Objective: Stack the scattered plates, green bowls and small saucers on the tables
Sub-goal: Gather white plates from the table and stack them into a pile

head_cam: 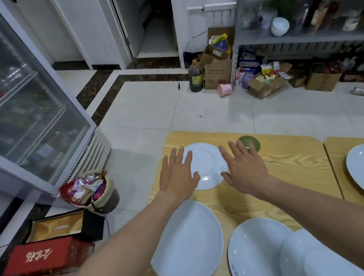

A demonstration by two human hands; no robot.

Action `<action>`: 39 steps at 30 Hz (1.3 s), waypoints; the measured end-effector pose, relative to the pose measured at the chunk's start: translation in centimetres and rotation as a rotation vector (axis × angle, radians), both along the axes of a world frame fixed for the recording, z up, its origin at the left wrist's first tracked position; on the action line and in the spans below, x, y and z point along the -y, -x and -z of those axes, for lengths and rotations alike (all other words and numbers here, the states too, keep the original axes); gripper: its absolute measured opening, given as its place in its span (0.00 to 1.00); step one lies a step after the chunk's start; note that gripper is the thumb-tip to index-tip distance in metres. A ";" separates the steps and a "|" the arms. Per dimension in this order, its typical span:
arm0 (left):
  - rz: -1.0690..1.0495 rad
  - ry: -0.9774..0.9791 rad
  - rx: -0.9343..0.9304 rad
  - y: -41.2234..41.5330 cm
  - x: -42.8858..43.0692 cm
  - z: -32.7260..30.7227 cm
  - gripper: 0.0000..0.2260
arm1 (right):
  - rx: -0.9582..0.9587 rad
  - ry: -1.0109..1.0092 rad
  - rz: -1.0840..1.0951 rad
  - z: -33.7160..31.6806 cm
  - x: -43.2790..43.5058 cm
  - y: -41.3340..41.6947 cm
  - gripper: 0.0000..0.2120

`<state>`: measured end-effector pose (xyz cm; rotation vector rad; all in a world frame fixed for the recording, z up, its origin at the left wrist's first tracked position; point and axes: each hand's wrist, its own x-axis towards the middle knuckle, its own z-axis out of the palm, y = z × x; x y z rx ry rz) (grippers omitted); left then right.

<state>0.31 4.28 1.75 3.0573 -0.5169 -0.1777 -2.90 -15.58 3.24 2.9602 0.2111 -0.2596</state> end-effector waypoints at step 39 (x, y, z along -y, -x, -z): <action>-0.656 0.793 -0.500 -14.4 -1.7 7.4 0.32 | -0.089 -1.351 1.086 7.7 0.4 -11.7 0.32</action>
